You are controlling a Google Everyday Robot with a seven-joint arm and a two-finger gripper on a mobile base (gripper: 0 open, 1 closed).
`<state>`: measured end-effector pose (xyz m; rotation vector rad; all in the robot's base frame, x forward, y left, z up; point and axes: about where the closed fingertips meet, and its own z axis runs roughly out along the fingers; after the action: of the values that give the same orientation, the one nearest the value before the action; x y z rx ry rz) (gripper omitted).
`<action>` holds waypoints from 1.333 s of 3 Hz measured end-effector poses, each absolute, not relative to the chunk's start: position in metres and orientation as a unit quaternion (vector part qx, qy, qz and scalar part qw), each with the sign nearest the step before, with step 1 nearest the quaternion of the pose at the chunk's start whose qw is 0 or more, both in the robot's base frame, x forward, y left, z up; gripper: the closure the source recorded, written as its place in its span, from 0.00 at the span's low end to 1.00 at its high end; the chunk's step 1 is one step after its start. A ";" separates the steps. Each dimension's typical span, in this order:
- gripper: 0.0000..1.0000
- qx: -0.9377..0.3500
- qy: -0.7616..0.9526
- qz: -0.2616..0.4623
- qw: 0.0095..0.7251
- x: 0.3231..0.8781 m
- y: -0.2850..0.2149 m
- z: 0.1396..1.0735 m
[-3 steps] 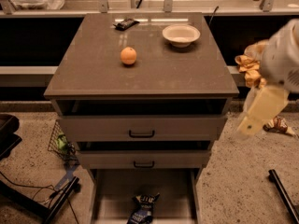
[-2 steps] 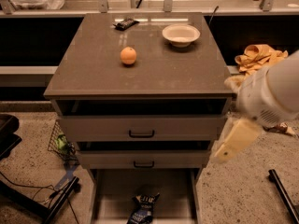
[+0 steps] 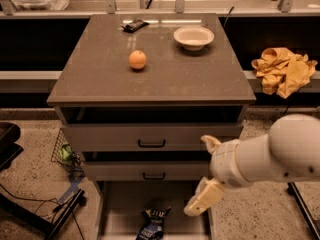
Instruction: Pick blue chip bag from bottom drawer and place on counter
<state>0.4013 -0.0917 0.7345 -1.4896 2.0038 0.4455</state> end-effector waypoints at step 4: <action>0.00 -0.504 0.761 0.186 0.365 0.445 -0.026 0.596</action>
Offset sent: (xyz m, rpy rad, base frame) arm 0.0869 0.0760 -0.1525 0.1526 -0.1694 -0.2109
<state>0.4445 -0.0256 0.5963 -1.2951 1.9564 0.4783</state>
